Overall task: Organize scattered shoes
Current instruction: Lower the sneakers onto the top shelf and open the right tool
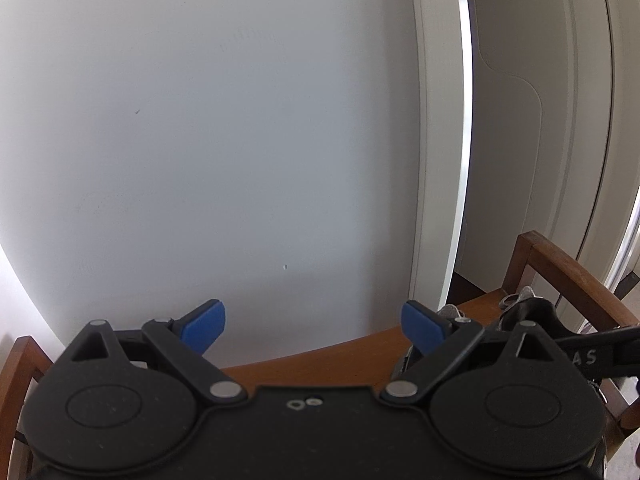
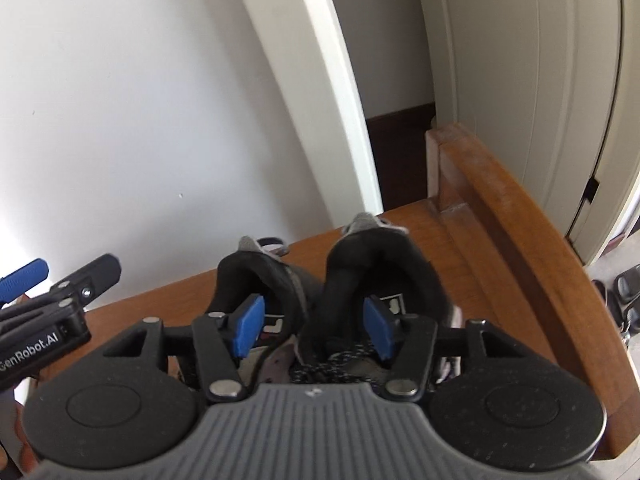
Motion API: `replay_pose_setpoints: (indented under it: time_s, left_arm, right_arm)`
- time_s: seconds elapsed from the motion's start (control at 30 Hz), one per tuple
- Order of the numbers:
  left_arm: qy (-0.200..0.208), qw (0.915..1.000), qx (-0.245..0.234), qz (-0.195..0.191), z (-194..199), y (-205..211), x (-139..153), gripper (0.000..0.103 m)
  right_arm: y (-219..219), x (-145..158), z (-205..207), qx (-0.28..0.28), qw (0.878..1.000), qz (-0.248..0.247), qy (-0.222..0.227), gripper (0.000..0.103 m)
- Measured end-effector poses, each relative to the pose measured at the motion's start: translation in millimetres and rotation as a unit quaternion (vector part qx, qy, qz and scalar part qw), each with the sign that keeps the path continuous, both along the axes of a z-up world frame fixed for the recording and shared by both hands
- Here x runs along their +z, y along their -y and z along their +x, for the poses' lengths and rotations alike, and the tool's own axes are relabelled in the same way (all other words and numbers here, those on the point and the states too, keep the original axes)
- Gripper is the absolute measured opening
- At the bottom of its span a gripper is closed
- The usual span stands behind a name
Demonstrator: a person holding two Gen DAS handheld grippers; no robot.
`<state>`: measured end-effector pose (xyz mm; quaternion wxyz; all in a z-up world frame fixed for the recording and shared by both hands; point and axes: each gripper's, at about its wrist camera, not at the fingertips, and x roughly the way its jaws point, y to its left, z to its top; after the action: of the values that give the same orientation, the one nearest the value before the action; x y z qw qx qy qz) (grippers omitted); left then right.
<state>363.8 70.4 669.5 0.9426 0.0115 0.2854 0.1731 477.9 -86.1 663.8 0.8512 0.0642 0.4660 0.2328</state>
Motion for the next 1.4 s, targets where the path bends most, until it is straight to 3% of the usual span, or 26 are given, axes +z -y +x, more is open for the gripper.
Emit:
replay_pose_setpoints:
  time_s: [0.2, 0.27, 0.37, 0.57, 0.8, 1.2, 1.4]
  left_arm:
    - [-0.007, 0.9999, 0.010, 0.001, -5.9, -10.8, 2.3, 0.095]
    - [-0.010, 0.9998, 0.014, -0.002, -11.0, -14.8, 3.0, 0.095]
    - [-0.015, 0.9997, 0.017, -0.005, -12.2, -14.5, 0.2, 0.095]
    - [-0.018, 0.9996, 0.017, -0.012, -12.7, -9.8, 3.4, 0.095]
    - [-0.019, 0.9996, 0.018, -0.014, -18.4, -7.5, 6.0, 0.095]
    - [-0.020, 0.9991, 0.035, -0.013, -41.3, -14.5, 15.3, 0.095]
    - [-0.029, 0.9988, 0.039, -0.009, -51.5, -11.3, 14.7, 0.095]
  right_arm:
    - [-26.8, -17.9, -6.8, 0.055, 0.997, -0.060, 0.001, 0.059]
    - [-33.7, -21.6, -4.9, 0.063, 0.994, -0.084, 0.007, 0.046]
    - [-31.9, -22.7, -6.3, 0.077, 0.993, -0.092, 0.016, 0.039]
    - [-32.1, -22.3, -11.4, 0.127, 0.984, -0.116, 0.046, 0.037]
    - [-26.6, -20.0, -3.7, 0.165, 0.977, -0.125, 0.051, 0.037]
    - [-26.2, -17.9, 11.6, 0.168, 0.974, -0.137, 0.064, 0.038]
    - [-28.0, -15.9, -2.2, 0.128, 0.982, -0.128, 0.062, 0.041]
